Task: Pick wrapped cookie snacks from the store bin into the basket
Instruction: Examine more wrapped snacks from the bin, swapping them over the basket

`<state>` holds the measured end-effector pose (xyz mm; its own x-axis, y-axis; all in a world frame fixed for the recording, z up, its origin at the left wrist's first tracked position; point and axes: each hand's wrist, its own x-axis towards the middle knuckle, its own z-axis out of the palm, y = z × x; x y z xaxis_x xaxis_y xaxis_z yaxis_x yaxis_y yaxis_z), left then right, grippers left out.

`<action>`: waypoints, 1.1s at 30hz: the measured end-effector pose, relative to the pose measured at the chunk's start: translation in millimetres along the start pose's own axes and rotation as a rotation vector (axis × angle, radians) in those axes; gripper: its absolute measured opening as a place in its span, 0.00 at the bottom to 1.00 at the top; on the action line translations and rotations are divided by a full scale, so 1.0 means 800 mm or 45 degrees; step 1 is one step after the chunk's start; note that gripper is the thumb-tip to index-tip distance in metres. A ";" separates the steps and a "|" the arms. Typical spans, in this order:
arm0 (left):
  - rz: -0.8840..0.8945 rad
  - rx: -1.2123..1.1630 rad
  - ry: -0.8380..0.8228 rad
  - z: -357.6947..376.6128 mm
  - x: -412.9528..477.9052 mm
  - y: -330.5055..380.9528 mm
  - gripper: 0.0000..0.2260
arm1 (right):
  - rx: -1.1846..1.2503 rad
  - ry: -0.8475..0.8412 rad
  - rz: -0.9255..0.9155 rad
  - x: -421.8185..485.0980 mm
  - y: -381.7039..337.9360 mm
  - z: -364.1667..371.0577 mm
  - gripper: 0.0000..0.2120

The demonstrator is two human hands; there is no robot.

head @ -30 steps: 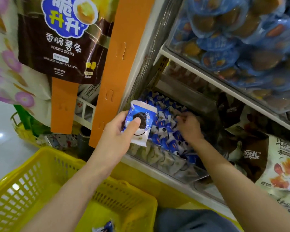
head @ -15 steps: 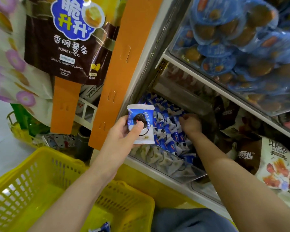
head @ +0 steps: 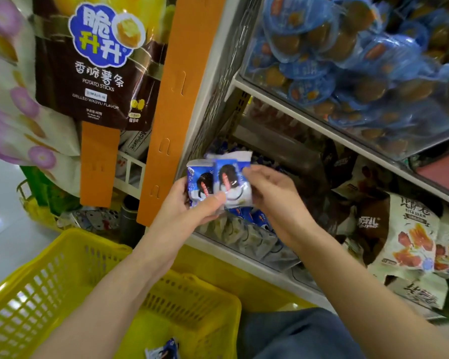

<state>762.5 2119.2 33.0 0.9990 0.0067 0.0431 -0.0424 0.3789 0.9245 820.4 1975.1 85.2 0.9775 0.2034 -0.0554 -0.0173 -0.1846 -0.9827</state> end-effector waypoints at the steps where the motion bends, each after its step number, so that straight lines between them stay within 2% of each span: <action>1: -0.010 0.011 -0.006 0.001 -0.002 0.000 0.27 | -0.018 -0.074 0.003 -0.008 0.001 0.007 0.06; 4: -0.026 0.101 0.068 0.003 -0.005 -0.002 0.30 | -0.143 -0.127 -0.113 -0.022 0.005 0.020 0.06; 6: -0.012 0.129 0.113 0.003 -0.006 -0.003 0.27 | -0.174 -0.039 -0.164 -0.022 0.006 0.021 0.06; 8: -0.017 0.083 0.105 0.004 -0.006 -0.001 0.25 | -0.230 -0.005 -0.120 -0.018 0.007 0.018 0.09; 12: -0.082 -0.024 0.085 0.006 -0.004 -0.001 0.24 | -0.164 -0.274 0.112 -0.018 0.012 0.011 0.15; 15: -0.034 0.006 0.099 0.007 -0.004 -0.006 0.21 | -0.127 -0.290 0.057 -0.018 0.013 0.006 0.14; 19: 0.056 -0.015 0.129 0.009 -0.003 -0.007 0.23 | -0.120 -0.163 -0.051 -0.013 0.019 0.000 0.09; 22: 0.072 -0.060 0.216 0.003 0.003 -0.010 0.18 | -0.093 0.094 -0.101 0.005 0.017 -0.014 0.07; 25: 0.063 -0.045 0.214 0.000 0.008 -0.012 0.15 | -0.458 0.504 -0.228 0.047 0.014 -0.047 0.08; 27: 0.058 -0.032 0.190 0.000 0.010 -0.013 0.13 | -0.679 0.648 -0.188 0.079 0.021 -0.068 0.08; 30: 0.048 -0.044 0.175 0.001 0.012 -0.015 0.12 | -0.884 0.617 -0.061 0.116 0.045 -0.086 0.13; 33: 0.040 -0.065 0.179 0.001 0.014 -0.016 0.12 | -1.025 0.545 0.016 0.130 0.064 -0.088 0.12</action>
<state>774.5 2113.6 22.0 0.9890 0.1472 0.0150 -0.0766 0.4230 0.9029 936.2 1918.7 41.6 0.9755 -0.1478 0.1631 -0.0337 -0.8327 -0.5527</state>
